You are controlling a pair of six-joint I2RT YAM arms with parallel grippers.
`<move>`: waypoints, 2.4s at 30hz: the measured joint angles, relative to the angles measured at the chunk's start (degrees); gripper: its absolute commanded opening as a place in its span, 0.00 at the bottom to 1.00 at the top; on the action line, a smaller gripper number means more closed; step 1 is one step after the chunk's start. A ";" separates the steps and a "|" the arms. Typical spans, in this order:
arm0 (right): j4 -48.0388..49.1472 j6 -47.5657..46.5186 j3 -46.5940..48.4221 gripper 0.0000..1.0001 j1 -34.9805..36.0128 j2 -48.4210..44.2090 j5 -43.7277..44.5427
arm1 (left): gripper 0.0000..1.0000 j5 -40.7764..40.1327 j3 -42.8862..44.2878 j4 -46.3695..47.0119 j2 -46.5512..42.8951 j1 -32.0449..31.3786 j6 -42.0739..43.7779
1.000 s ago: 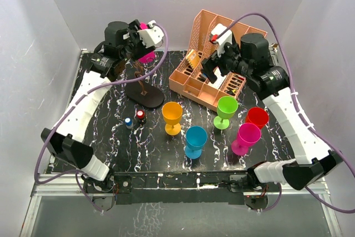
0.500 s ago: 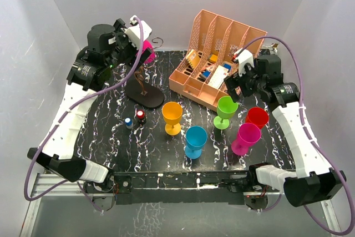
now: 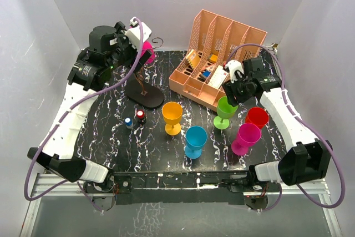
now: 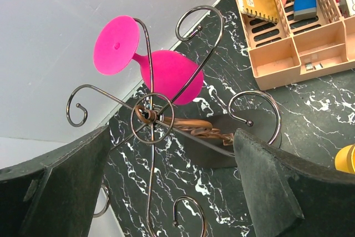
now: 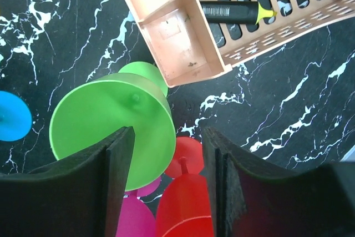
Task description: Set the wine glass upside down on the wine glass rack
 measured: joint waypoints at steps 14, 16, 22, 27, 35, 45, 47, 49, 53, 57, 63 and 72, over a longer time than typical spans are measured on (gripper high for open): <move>0.02 0.22 -0.98 0.11 0.00 4.26 0.96 | 0.91 -0.42 0.00 -0.07 -0.24 0.02 -0.46; 0.00 0.09 -1.05 0.08 0.00 4.24 0.52 | 0.94 -0.57 0.00 -0.07 -0.24 0.02 -0.44; -1.36 -1.49 -0.48 0.08 0.00 3.48 -2.73 | 0.97 -2.84 0.00 0.02 -0.24 0.02 -1.05; -4.55 -3.69 5.70 0.08 0.00 2.78 -6.75 | 0.97 -4.68 0.00 0.44 -0.44 0.37 -3.56; -1.49 -2.12 24.52 0.08 0.00 2.75 -14.36 | 0.97 -3.17 1.55 0.35 -1.66 1.66 -8.17; 19.32 15.23 35.87 0.08 0.00 5.84 -18.69 | 0.93 14.53 3.93 4.04 -1.42 7.08 -27.28; 22.10 19.02 36.22 0.08 0.00 6.71 -19.23 | 0.90 18.12 5.60 5.70 0.07 7.13 -32.00; 23.78 22.12 36.37 0.08 0.02 7.50 -19.65 | 0.87 20.72 6.27 7.61 1.33 7.10 -35.65; 25.66 26.12 36.70 0.08 0.37 8.63 -20.37 | 0.82 25.24 6.29 11.21 4.42 6.51 -42.95; 26.34 28.37 36.89 0.08 0.83 8.79 -20.94 | 0.79 27.45 6.29 13.84 7.98 5.84 -48.46; 27.63 29.68 37.03 0.08 1.42 8.76 -21.77 | 0.75 28.44 6.29 15.98 10.58 4.66 -52.41; 28.04 30.42 37.03 0.08 1.57 8.76 -23.41 | 0.67 28.65 6.29 18.86 11.08 2.82 -53.99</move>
